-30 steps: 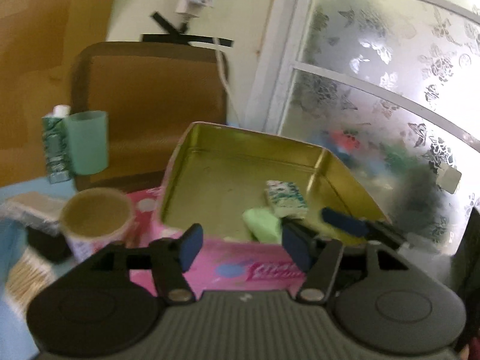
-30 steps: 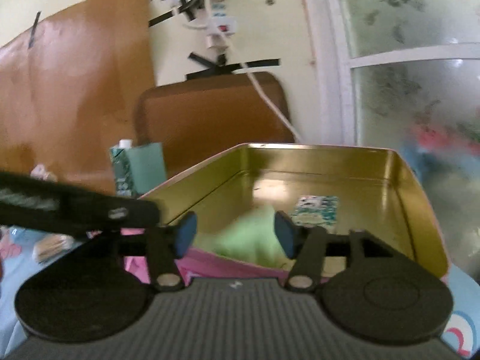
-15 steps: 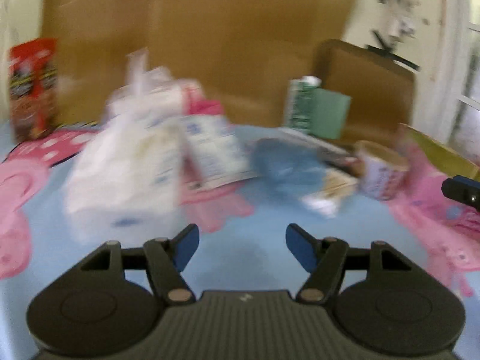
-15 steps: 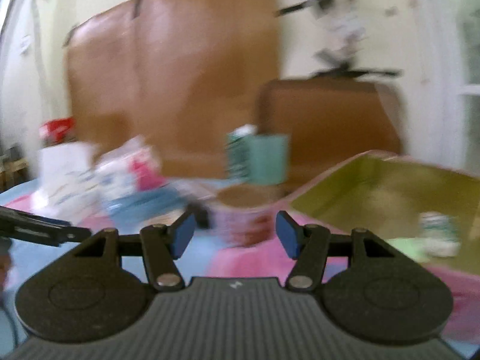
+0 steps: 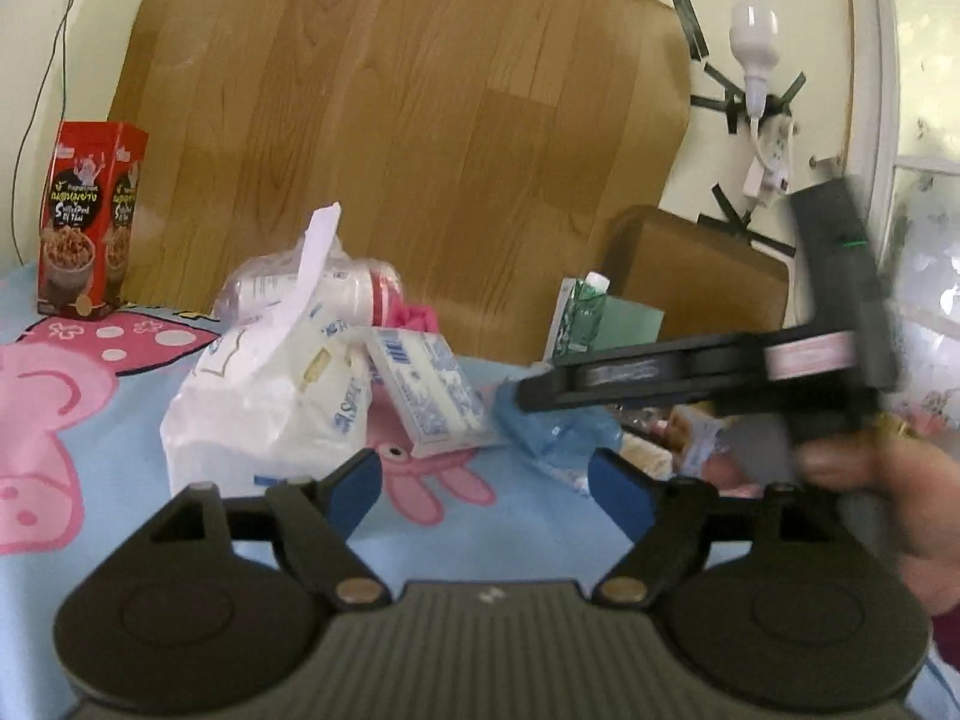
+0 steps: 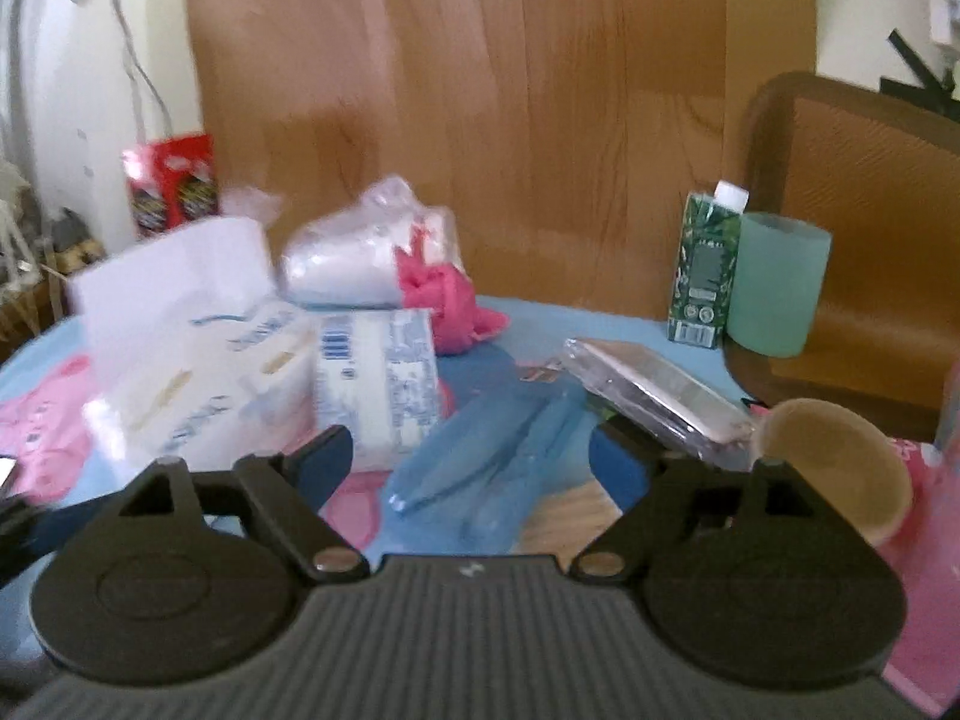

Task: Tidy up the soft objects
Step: 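Move the right tool to the blue plastic container, then grasp the blue plastic container with the right tool and lift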

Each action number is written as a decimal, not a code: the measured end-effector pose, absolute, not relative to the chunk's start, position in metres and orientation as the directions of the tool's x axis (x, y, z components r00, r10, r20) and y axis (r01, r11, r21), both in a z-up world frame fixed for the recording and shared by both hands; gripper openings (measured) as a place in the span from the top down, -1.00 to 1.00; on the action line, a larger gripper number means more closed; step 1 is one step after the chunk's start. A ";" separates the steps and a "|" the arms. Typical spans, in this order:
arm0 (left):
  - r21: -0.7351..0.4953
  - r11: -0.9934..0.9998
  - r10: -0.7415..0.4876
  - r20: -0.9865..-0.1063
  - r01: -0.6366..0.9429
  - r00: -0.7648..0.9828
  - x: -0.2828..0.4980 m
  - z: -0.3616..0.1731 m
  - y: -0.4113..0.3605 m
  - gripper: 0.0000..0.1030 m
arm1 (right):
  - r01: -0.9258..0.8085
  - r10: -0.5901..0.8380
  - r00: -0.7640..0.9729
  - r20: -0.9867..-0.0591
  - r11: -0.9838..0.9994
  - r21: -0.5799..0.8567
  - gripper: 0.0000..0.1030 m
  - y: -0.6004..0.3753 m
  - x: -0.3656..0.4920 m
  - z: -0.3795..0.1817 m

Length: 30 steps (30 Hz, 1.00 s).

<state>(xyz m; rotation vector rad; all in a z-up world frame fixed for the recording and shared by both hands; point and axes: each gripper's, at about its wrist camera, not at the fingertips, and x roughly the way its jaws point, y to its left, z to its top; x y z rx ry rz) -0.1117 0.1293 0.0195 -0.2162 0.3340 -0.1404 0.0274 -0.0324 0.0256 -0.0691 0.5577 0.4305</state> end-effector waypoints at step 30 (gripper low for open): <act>-0.296 0.947 -0.257 -0.448 0.129 0.857 -0.092 0.013 0.131 -0.82 | -0.600 0.544 0.661 -0.516 0.797 0.071 -0.40 -0.106 -0.122 -0.016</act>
